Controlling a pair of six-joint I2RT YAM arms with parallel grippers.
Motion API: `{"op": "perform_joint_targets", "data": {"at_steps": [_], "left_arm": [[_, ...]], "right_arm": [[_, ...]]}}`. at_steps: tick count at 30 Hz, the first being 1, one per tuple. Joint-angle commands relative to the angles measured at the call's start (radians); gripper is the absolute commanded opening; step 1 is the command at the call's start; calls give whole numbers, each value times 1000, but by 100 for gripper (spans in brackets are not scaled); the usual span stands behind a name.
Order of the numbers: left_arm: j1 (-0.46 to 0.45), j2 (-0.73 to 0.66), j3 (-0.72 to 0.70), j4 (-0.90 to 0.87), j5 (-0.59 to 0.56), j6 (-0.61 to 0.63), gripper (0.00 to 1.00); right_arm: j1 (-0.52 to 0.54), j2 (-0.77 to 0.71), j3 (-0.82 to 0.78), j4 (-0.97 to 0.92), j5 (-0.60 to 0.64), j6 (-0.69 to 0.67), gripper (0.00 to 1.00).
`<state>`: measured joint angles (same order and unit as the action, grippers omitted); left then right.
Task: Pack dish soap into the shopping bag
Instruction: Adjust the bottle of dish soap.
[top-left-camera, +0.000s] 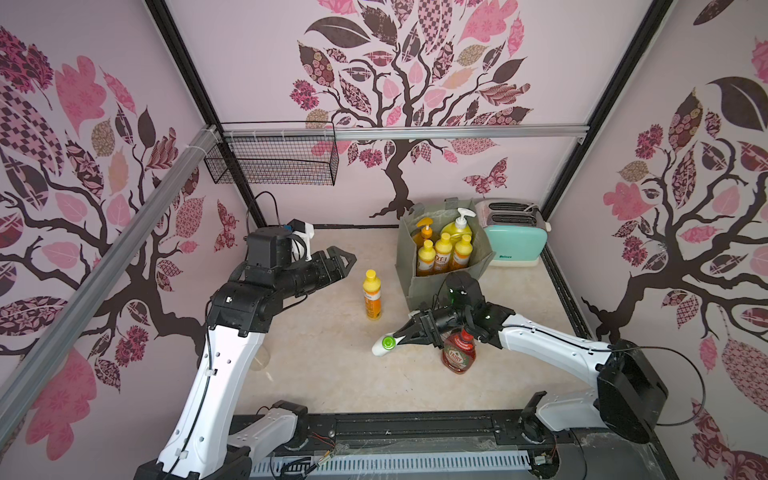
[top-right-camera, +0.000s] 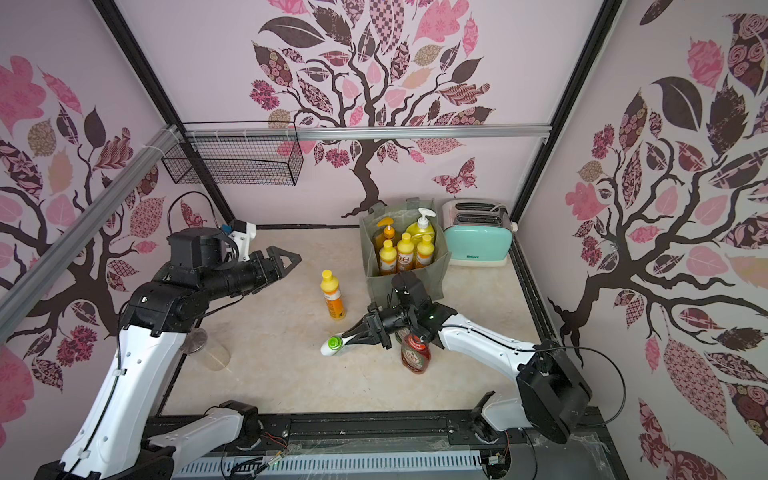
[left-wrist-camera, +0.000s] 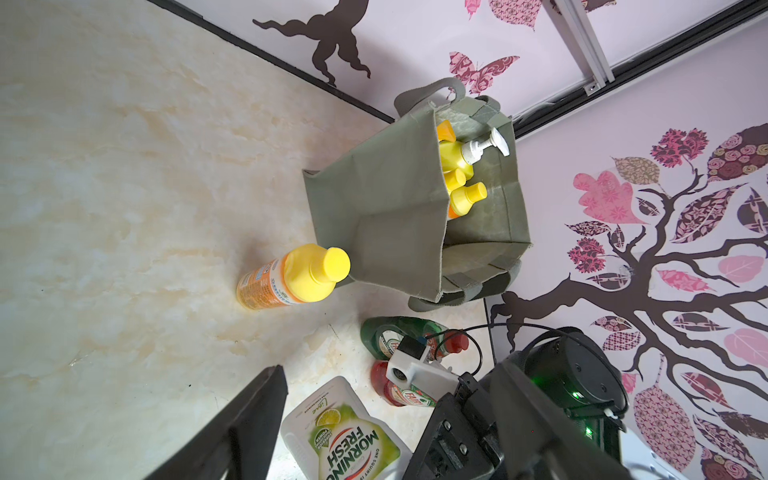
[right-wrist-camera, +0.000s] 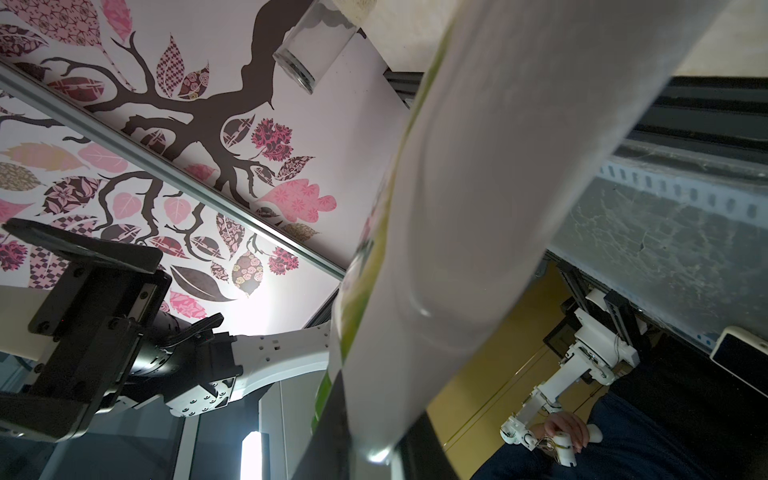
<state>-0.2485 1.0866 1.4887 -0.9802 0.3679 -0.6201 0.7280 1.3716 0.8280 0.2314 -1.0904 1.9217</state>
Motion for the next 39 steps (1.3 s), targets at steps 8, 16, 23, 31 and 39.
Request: {"op": "perform_joint_targets", "data": {"at_steps": [8,16,23,31,39], "left_arm": [[-31,-155,-192,-108,39,24,83],[-233,-136,-197,-92,52,-13,83],[-250,-125,-208,-114,108,8,70],[-493,-58,-84,-337,-131,134,78],[-724,50,-77,-354,-387,202,78]], "right_arm": [[1,82,-10,178,-71,-40,0],[0,151,14,147,-90,-102,0],[-7,171,23,126,-94,-129,0],[-28,178,48,92,-89,-144,0],[-34,193,76,85,-95,-141,0]]}}
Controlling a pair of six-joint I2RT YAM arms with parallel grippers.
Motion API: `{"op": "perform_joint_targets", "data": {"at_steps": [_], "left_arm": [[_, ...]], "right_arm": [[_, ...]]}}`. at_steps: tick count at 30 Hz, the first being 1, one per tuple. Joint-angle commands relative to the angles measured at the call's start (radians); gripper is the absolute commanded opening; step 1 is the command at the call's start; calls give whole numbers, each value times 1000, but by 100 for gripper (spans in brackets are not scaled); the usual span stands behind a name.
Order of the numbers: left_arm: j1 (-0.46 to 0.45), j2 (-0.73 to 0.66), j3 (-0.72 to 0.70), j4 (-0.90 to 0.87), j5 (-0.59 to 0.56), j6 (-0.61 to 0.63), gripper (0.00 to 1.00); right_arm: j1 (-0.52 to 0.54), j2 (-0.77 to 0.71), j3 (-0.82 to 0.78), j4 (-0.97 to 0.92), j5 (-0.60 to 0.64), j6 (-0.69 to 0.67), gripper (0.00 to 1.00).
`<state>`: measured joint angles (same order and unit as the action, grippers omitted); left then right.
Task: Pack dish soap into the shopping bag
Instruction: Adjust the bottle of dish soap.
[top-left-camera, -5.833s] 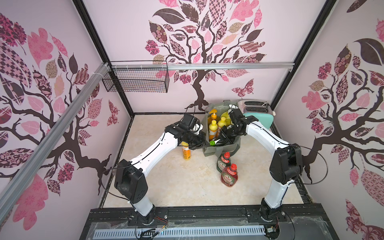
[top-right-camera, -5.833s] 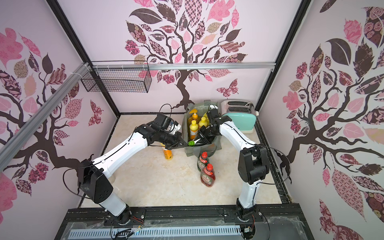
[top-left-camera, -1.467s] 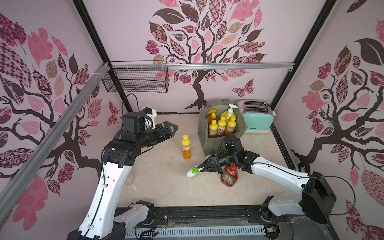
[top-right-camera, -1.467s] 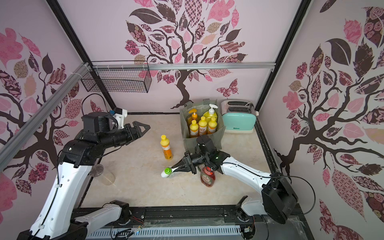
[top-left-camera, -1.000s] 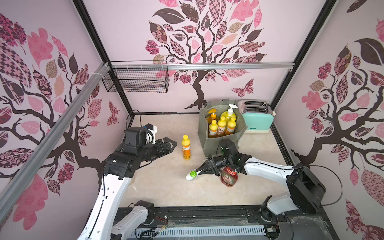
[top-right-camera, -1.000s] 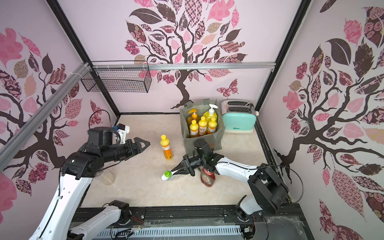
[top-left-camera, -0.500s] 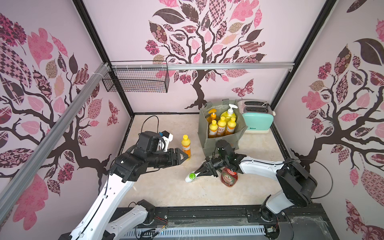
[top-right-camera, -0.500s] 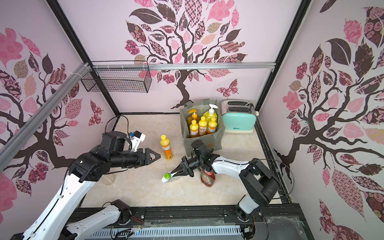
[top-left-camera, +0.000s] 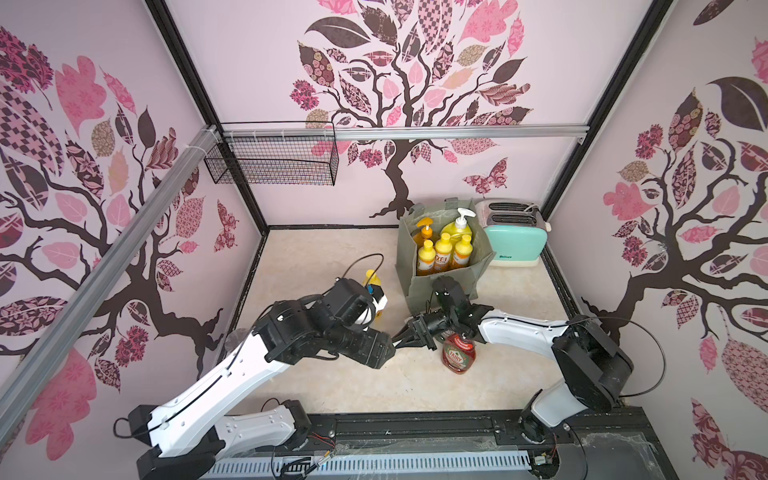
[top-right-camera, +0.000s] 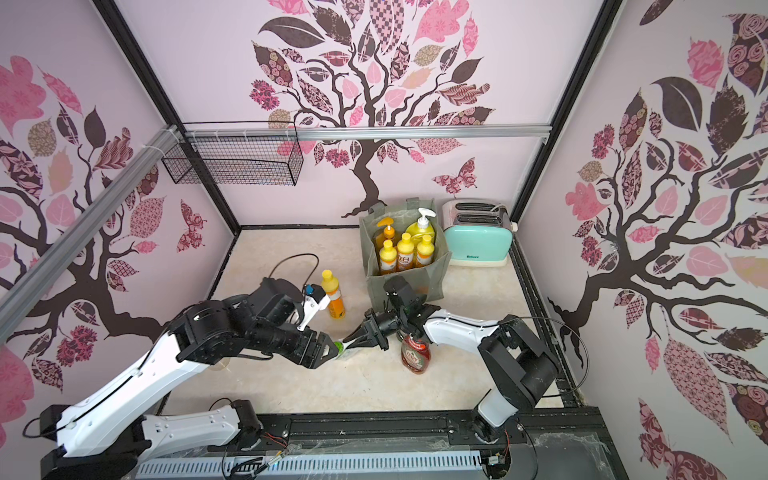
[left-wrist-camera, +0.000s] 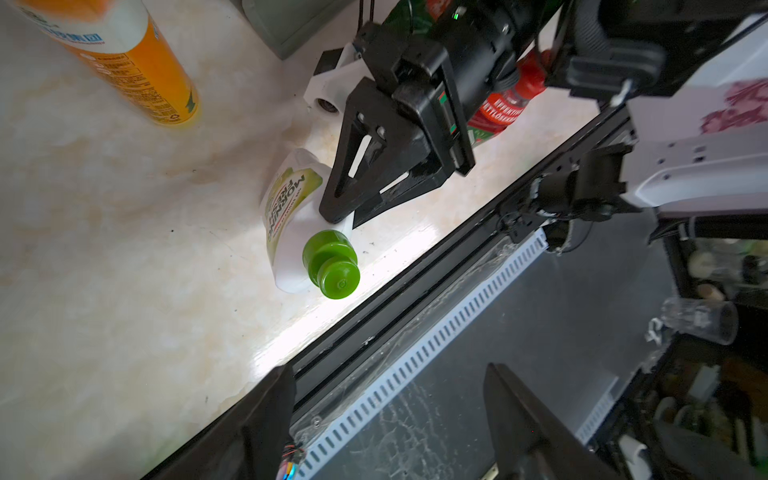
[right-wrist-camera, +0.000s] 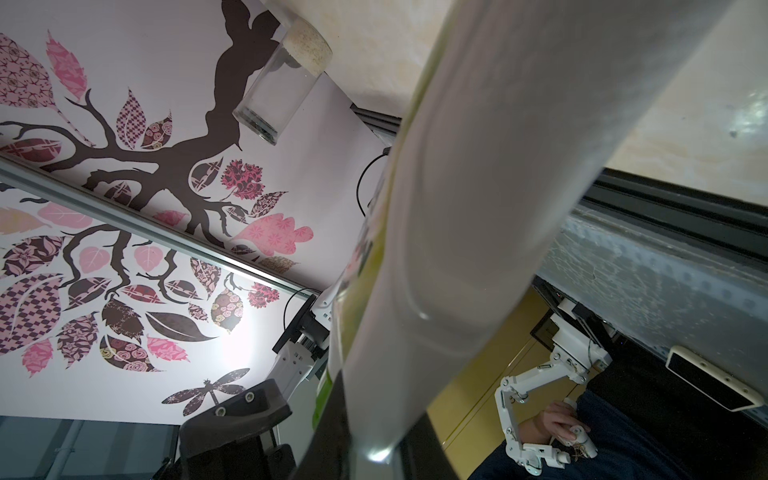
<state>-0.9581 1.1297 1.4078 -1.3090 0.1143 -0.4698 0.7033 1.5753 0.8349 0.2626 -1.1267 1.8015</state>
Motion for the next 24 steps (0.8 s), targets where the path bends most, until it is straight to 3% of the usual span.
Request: {"op": "perform_joint_targets", "data": {"at_steps": [1,5,17,24], "left_arm": [[-14,5,-8,-15,-164,57,78],[-14,20,-46,48,-212,92,80],[-16,106,-114,179,-63,151,76],[-17,84,-180,169,-131,186,70]], "right_arm": [[-10,-9,72,53,-59,-21,0],[-11,1,79,56,-62,-18,0],[-11,31,121,61,-85,-7,0],[-12,28,128,58,-93,-3,0]]}}
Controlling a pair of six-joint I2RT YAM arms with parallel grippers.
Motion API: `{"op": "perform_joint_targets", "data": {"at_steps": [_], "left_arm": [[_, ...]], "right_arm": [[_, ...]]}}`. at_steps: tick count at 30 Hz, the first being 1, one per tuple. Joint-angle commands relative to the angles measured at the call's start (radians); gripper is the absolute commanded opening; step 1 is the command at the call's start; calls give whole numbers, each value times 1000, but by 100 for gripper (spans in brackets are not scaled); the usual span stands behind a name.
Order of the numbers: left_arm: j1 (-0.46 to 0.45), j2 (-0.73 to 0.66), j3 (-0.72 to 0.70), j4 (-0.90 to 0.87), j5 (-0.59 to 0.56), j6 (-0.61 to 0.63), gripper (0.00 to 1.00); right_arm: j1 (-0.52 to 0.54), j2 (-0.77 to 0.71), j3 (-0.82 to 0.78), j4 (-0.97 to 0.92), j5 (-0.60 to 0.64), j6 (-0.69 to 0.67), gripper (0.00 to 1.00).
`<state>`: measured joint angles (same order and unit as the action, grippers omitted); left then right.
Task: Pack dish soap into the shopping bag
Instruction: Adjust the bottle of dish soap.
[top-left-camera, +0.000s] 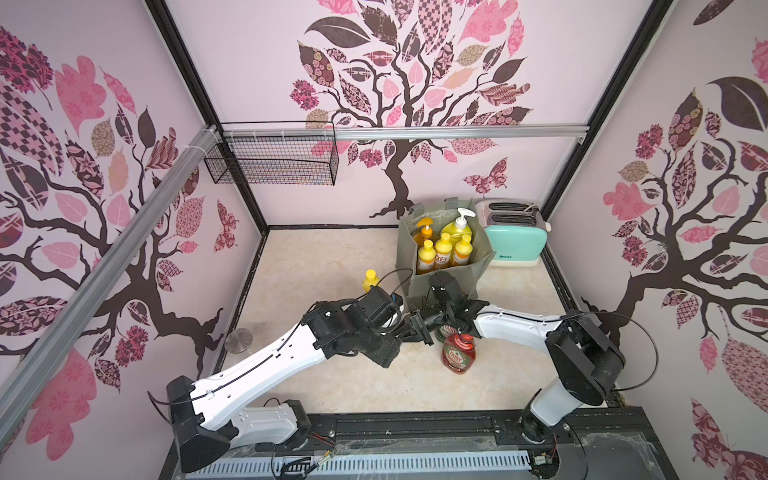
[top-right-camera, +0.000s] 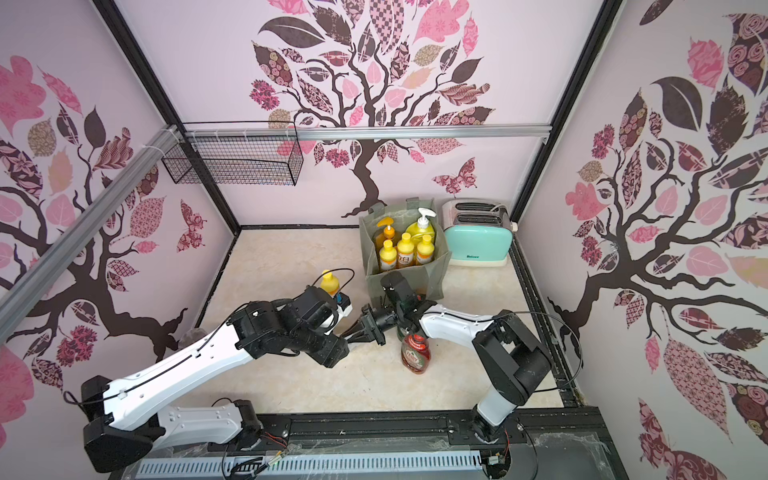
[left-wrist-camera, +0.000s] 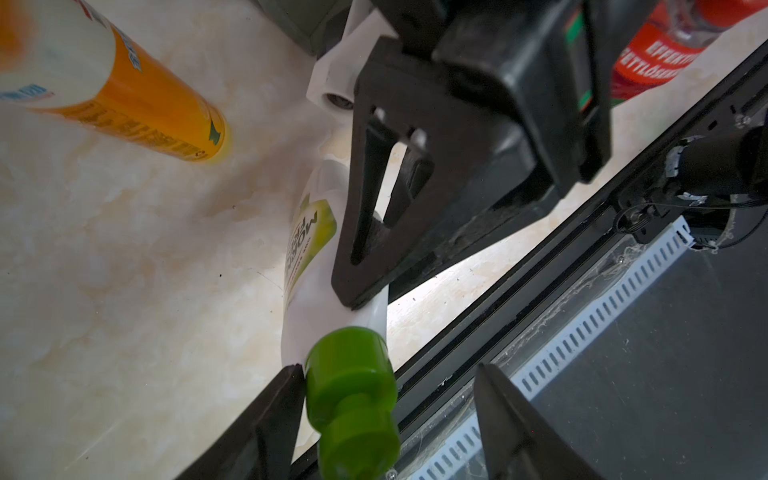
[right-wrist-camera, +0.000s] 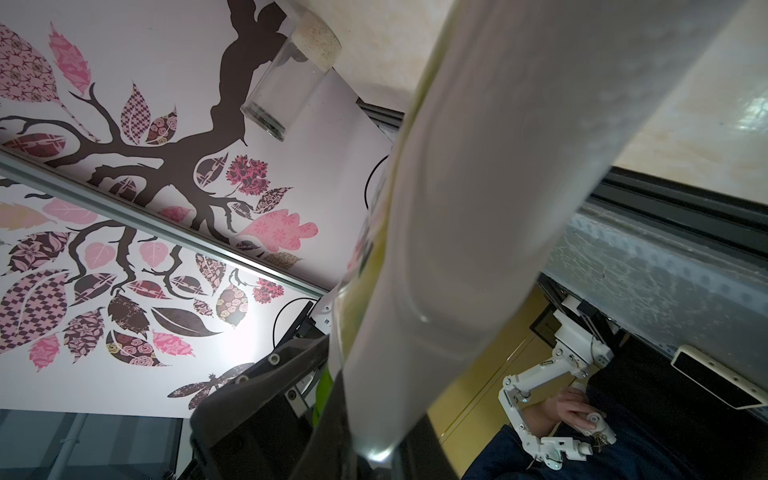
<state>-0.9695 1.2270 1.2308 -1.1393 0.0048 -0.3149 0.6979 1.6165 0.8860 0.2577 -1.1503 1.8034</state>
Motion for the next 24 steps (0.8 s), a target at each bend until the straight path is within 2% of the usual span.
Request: {"op": "perform_joint_targets", "data": {"at_steps": [1,4,10,18,24], "left_arm": [[-4,-14,1,-17,-39,32,70],[-5,-15,-5,-32,-65,34,67],[-5,21,2,-19,-80,52,49],[-4,69,20,-23,-114,75,35],[-4,66,23,-19,-112,79,11]], "right_arm": [[-7,-15,78,63,-69,-5,0],[-7,-14,79,63,-68,-4,0],[-8,-10,90,60,-73,-6,0],[-7,-13,94,51,-80,-10,0],[-7,-10,106,42,-86,-16,0]]}}
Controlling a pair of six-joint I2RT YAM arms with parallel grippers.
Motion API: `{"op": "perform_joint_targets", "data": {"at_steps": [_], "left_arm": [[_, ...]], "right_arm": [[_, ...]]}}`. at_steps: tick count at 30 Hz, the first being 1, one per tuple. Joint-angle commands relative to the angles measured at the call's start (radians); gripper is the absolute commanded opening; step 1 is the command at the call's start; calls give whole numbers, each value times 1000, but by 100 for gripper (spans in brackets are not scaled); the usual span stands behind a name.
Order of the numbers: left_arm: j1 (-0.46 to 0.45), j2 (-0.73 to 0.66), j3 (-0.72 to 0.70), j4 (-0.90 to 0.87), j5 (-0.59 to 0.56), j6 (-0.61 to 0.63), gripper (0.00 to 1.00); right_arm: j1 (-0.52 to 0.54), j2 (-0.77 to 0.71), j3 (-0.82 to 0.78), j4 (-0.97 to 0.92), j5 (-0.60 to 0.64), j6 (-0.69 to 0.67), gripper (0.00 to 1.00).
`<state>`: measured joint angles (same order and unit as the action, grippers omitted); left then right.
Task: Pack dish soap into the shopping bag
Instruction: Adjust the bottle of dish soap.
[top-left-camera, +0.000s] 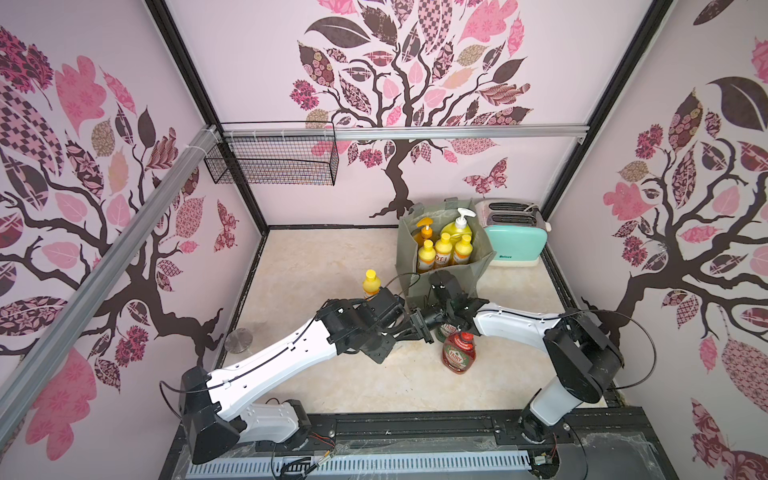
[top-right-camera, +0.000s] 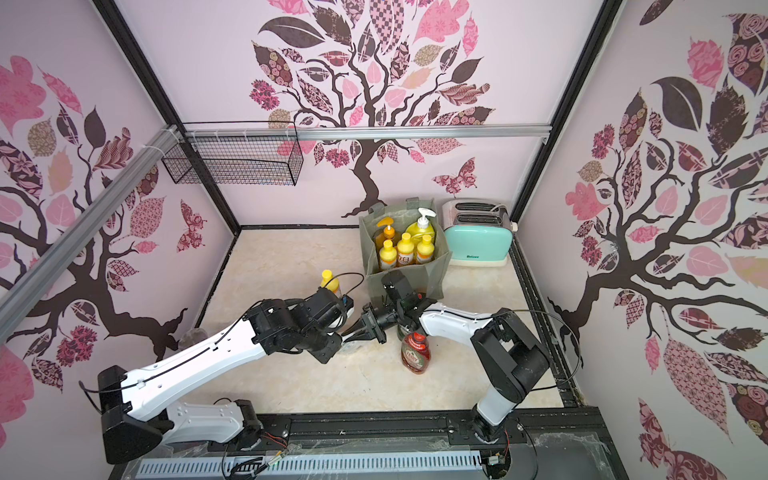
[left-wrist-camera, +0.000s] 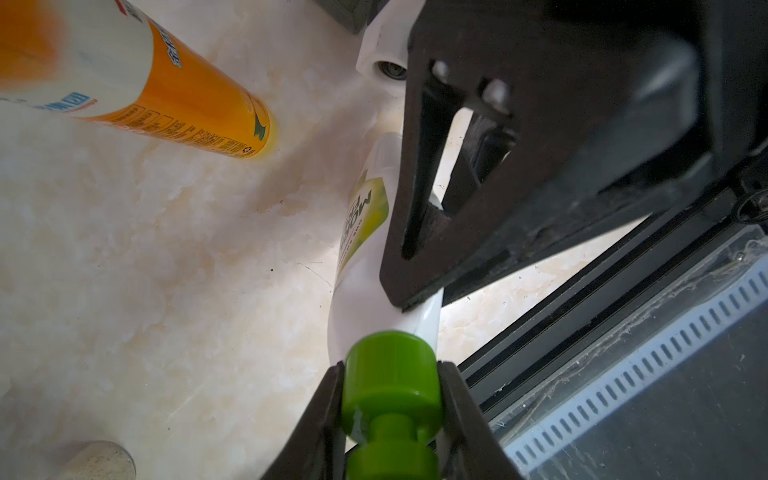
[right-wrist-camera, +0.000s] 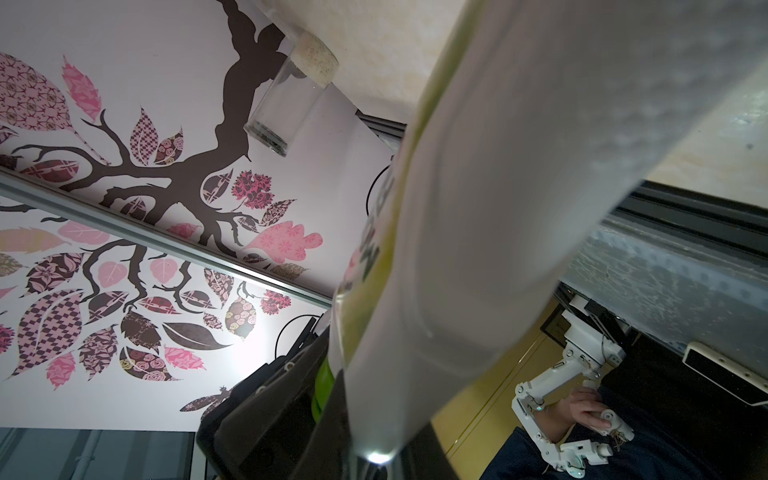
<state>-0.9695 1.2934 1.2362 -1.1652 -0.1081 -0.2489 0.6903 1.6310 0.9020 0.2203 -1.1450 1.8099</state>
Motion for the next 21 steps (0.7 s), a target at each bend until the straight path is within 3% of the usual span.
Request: {"op": "perform_joint_targets", "data": {"at_steps": [1,2,4,6,10,14,21], "left_arm": [[-4,1,20,7,1,14,9],[-4,2,24,7,1,15,7],[-5,5,33,2,-4,20,4],[-3,7,46,-5,-12,23,2],[-4,7,56,-15,-17,25,0],[-4,3,64,-31,-22,28,0],[-5,0,125,-72,-43,35,0]], "right_arm": [[0,-25,95,73,-90,-26,0],[1,-26,100,63,-91,-33,1],[1,-29,117,26,-89,-59,33],[1,-33,140,-12,-85,-80,54],[-1,-41,185,-80,-78,-115,73],[-20,-76,202,-163,-55,-151,79],[-69,-123,295,-299,-7,-219,80]]}}
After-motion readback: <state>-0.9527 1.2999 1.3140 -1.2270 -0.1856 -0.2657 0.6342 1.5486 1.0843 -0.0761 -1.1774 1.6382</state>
